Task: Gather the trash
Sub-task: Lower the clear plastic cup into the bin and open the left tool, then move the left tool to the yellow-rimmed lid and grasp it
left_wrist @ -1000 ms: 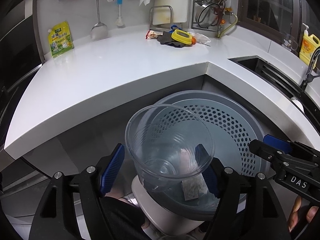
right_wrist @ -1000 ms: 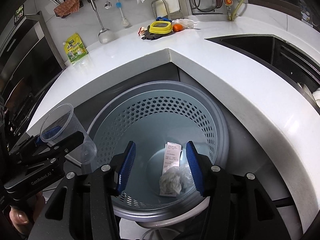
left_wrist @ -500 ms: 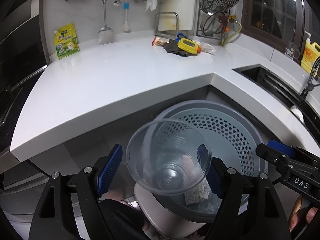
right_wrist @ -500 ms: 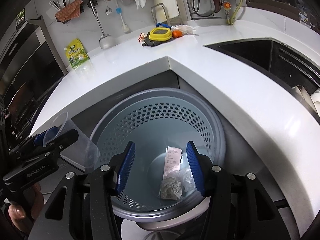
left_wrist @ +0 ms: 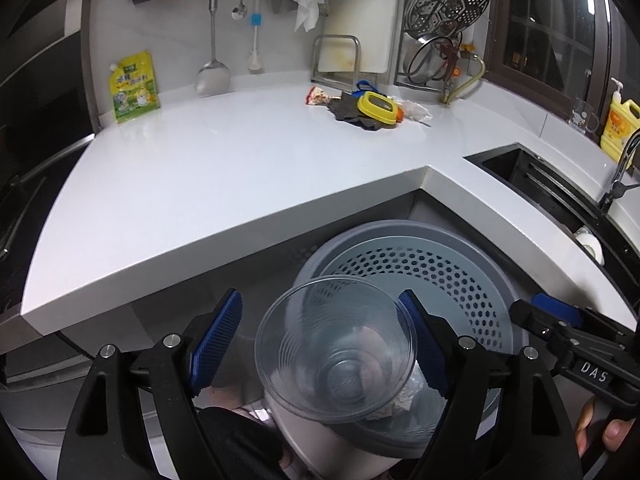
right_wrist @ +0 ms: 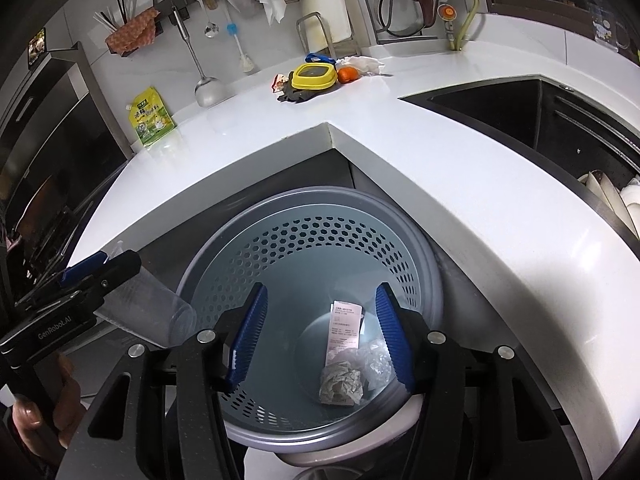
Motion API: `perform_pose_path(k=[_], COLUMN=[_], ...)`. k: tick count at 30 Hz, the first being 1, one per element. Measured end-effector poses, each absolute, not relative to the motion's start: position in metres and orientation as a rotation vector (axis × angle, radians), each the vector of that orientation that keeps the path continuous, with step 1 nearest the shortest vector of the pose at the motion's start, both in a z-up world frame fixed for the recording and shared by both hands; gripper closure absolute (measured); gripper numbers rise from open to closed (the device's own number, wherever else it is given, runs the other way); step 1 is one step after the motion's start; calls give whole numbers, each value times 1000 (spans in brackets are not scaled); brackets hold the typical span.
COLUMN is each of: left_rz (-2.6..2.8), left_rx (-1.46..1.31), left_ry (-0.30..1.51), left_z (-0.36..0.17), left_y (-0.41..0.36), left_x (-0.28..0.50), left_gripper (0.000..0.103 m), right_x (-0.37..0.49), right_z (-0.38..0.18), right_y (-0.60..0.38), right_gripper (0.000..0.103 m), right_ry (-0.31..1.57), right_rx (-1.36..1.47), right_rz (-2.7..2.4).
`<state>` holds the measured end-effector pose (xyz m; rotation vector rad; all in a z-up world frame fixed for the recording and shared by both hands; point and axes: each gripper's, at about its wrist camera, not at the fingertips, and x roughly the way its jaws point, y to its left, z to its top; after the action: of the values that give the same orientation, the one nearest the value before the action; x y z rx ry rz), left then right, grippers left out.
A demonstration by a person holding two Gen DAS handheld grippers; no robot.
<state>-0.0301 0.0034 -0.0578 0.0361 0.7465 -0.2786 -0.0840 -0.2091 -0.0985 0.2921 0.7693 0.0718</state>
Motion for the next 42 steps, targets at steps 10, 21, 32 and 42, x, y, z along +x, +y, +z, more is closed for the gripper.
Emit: perform_pose_path(k=[10,21,32,42], left_rz=[-335,-300,-267,-239], left_rx=[73,50,20,16], left_ry=[732,764,752,671], left_z=[-58,-64,-53,-20], left_y=[-23,-18,-7,-5], left_x=[-25,-15,3,41], left_gripper=[15,9,6,6], right_x=[-82,-78,-65,-29], right_z=[-103,-109,-93,-49], right_y=[-220,-227,-219,-220], right_gripper=[49,48,47,39], right_ry=[775,781,742,659], right_rx=[315,334,309,260], right_rz=[50,61,96,110])
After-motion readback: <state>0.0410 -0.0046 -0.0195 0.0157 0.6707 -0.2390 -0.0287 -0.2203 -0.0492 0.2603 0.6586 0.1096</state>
